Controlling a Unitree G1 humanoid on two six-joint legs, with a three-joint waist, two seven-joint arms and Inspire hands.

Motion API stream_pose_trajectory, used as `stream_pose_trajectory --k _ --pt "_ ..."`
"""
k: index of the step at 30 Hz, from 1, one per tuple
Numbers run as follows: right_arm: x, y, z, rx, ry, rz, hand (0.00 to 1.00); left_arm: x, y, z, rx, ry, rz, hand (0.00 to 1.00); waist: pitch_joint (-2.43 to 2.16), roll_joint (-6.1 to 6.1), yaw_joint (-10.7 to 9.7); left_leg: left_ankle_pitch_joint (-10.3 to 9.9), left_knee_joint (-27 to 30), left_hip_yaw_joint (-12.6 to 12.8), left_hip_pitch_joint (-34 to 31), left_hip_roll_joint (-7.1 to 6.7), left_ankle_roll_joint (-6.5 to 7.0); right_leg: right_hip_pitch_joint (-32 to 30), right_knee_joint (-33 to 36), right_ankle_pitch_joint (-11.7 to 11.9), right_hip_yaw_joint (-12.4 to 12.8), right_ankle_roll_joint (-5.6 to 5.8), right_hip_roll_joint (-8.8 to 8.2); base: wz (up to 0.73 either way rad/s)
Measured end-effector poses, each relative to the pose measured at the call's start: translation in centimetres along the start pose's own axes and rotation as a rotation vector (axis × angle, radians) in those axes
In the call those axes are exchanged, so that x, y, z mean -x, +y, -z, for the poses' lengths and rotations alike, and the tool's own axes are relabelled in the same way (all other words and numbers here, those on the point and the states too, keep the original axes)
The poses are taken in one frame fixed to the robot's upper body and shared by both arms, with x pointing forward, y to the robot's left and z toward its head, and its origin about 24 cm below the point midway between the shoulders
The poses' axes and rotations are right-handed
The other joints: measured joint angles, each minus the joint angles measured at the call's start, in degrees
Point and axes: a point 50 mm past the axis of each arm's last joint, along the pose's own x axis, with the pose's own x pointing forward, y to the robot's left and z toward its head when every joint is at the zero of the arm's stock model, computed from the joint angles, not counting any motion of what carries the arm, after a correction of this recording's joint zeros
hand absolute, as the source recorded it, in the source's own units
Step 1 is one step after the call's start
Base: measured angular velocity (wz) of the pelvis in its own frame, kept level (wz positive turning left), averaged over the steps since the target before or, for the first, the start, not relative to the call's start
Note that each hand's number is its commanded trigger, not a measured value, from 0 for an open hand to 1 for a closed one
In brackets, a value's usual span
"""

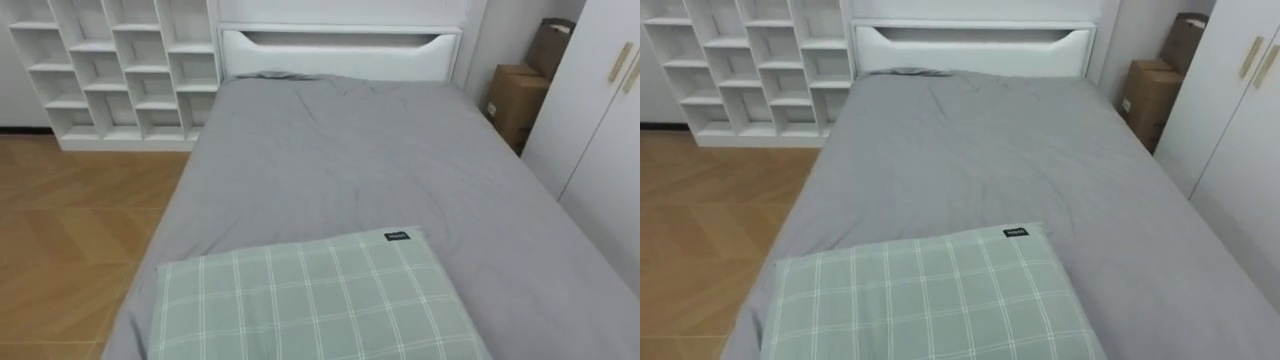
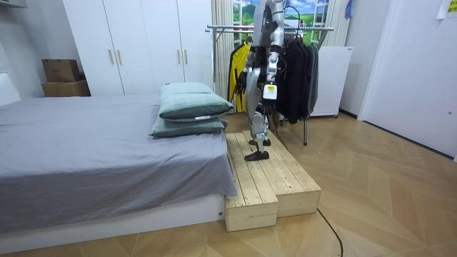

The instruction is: Hang clothes

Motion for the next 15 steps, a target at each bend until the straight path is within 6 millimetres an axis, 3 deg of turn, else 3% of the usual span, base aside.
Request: stream_pose_trajectory --k 15 --pt "0.04 -0.14 0.57 -0.068 0.019 -0.002 0.00 0.02 -0.26 0.12 -0.004 0.010 0.024 0.00 0.56 0.45 -0.12 -0.02 -0.29 -0.36 -0.24 -0.47 -0.02 -0.08 -0.02 -0.74 -0.02 0.05 -0.19 0.02"
